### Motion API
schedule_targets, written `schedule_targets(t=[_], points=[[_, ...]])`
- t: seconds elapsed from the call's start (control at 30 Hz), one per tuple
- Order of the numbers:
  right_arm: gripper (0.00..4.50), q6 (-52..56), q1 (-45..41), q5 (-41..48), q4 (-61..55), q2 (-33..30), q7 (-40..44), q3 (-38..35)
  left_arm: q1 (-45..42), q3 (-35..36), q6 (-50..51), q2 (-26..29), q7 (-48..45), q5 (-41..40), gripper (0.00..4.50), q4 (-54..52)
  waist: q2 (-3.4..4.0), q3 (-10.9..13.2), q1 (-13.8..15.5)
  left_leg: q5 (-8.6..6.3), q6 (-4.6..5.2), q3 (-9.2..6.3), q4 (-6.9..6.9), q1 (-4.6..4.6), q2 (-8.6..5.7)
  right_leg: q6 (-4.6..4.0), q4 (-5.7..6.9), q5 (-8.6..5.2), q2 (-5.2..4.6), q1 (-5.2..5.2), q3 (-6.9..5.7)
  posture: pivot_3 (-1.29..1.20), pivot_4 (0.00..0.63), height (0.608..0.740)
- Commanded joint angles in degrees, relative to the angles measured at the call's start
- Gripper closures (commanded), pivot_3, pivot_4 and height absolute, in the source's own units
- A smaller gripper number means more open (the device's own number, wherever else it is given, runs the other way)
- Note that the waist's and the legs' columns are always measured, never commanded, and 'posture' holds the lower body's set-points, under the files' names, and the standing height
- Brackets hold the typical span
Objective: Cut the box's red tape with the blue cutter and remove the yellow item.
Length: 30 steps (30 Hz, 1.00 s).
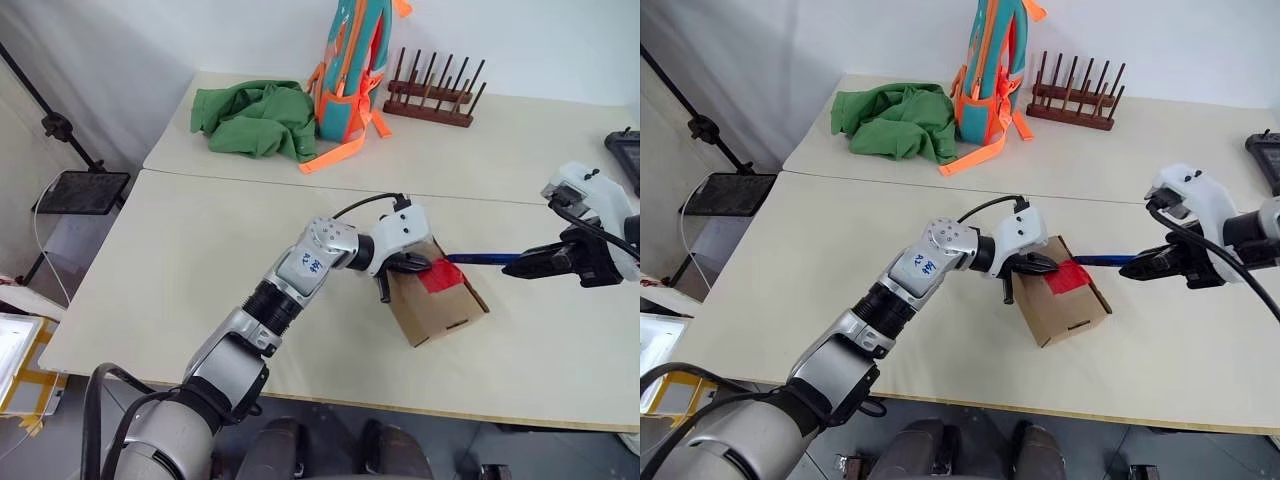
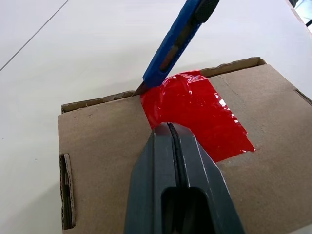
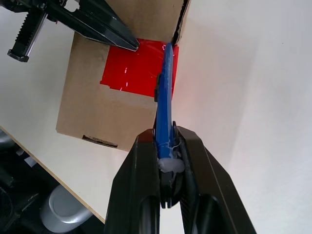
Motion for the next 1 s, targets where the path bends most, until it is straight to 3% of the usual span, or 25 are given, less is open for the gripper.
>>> schedule_targets(t=[0.03, 0.53, 1.0], points=[[4.35, 1.26, 0.34, 0.98, -1.19, -0.66, 3.71, 2.07, 3.17, -4.60, 2.09, 0.07, -0.24, 3.83, 4.50, 5.13, 0.00, 0.00, -0.03, 0.00, 0.00, -0.04, 0.00, 0.00, 0.00, 0.00, -0.01, 0.00, 0.01, 0.03, -0.03, 0.00, 0.150, 0.740], [4.35, -3.16, -4.10, -6.37, 0.30, -6.37, 15.96, 11.41, 4.18, -4.54, 2.88, 0.26, 0.08, 3.80, 4.50, 3.96, 0.05, -0.05, -0.12, -0.02, -0.03, -0.26, -0.02, 0.01, -0.18, 0.02, -0.02, -0.01, 0.12, 0.11, -0.08, 0.00, 0.150, 0.740], [4.35, -5.44, 5.13, -8.35, -1.81, -8.29, 18.54, 8.53, 5.18, -4.52, 3.73, 0.58, 0.44, 3.61, 4.50, 2.67, 0.07, -0.07, -0.16, -0.03, -0.09, -0.53, 0.02, 0.02, -0.22, 0.04, -0.02, -0.02, 0.12, 0.23, -0.07, 0.00, 0.150, 0.740]])
